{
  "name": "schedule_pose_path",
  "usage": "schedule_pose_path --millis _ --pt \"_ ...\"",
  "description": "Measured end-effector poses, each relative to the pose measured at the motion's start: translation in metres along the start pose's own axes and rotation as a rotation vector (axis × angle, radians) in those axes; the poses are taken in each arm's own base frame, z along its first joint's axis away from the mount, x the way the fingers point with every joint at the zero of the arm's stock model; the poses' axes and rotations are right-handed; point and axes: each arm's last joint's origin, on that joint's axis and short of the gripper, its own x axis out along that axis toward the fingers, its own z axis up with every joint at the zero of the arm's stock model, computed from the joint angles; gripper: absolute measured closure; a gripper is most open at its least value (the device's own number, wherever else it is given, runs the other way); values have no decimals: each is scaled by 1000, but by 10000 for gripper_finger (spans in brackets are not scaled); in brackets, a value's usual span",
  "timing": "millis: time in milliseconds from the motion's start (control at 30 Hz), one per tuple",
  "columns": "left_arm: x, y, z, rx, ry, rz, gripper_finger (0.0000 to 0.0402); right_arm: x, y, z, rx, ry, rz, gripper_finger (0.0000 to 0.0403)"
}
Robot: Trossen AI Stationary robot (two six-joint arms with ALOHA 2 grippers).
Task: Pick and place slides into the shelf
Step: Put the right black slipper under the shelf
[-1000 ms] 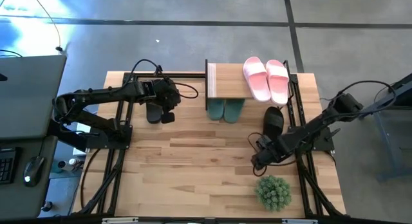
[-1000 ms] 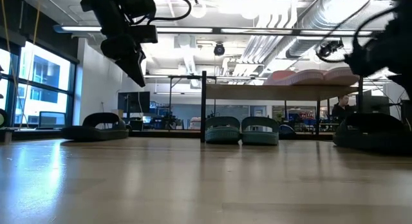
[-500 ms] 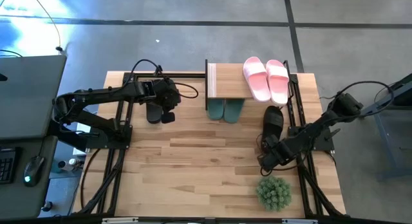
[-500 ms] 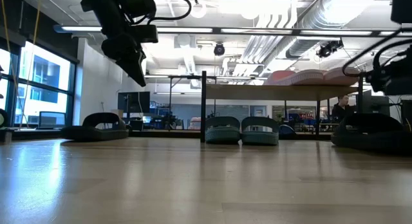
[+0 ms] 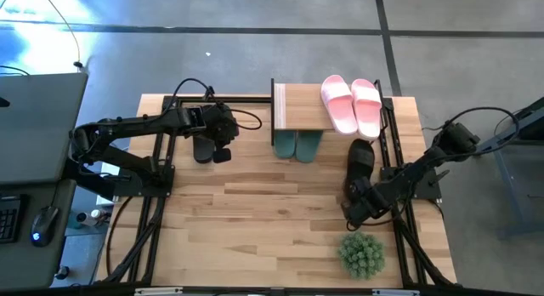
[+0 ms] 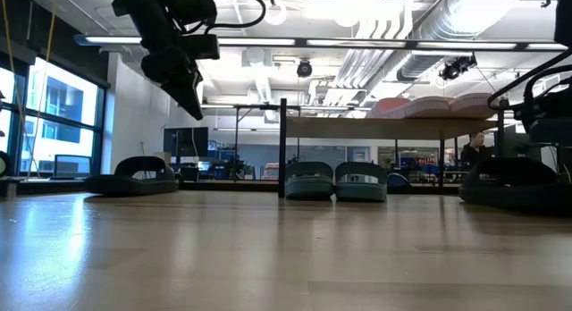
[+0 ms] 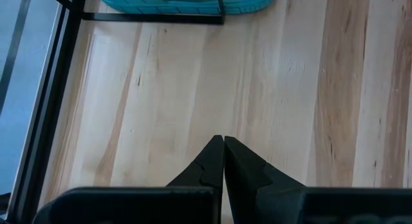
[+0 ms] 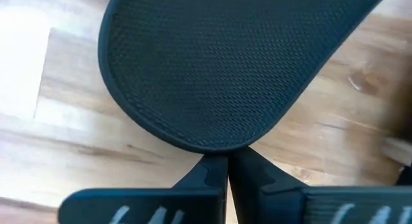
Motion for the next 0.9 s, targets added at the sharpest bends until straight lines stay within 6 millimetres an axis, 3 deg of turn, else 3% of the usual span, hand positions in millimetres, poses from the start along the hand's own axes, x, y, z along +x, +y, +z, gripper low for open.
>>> schedule_pose_path --millis 300,467,700,900 --pt "0 0 1 5 -6 2 399 3 -5 9 93 -225 10 403" --pt "0 0 1 5 -7 2 399 2 -11 14 153 -246 -58 403" --pt "0 0 1 5 -6 2 399 1 -4 7 139 -183 0 403" --pt "0 0 0 -6 -4 2 399 -19 7 -3 96 -236 96 403"
